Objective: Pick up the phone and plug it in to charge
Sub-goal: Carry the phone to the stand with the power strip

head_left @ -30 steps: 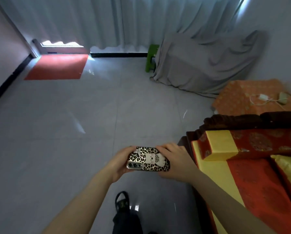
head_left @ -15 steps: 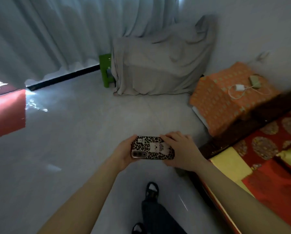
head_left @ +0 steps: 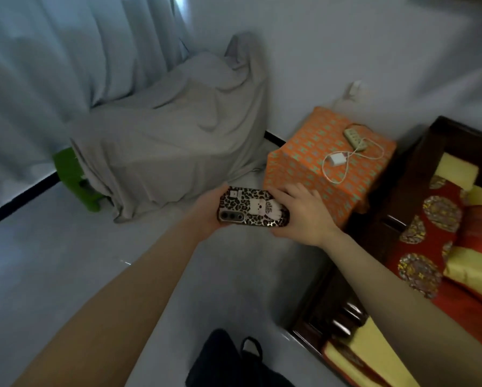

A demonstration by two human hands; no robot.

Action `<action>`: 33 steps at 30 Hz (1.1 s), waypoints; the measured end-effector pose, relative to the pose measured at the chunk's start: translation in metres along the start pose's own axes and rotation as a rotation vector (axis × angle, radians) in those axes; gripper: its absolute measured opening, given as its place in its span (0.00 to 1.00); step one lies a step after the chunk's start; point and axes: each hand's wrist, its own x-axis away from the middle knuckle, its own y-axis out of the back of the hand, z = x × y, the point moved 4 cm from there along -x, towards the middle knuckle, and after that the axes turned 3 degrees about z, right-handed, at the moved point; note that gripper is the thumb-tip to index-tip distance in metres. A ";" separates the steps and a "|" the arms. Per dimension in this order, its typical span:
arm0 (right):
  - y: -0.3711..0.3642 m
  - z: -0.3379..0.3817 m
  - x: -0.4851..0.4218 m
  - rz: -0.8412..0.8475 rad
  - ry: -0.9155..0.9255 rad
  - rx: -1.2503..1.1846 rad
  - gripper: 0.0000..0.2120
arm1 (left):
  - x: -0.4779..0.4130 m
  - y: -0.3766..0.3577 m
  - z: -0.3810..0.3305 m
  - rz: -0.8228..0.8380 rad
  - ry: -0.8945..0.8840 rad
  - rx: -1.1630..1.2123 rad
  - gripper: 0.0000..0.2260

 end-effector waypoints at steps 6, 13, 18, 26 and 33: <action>0.005 -0.070 -0.087 0.002 -0.148 -0.007 0.43 | -0.118 -0.031 -0.069 0.124 0.141 -0.008 0.11; 0.015 -0.158 -0.156 -0.040 -0.400 -0.030 0.42 | -0.244 -0.096 -0.140 0.339 0.216 -0.240 0.11; 0.025 -0.217 -0.178 -0.058 -0.567 -0.044 0.42 | -0.323 -0.154 -0.156 0.451 0.334 -0.305 0.13; 0.032 -0.344 -0.233 -0.033 -0.633 -0.056 0.42 | -0.434 -0.244 -0.189 0.520 0.359 -0.347 0.21; 0.041 -0.425 -0.276 0.017 -0.660 -0.073 0.42 | -0.507 -0.296 -0.217 0.560 0.396 -0.397 0.22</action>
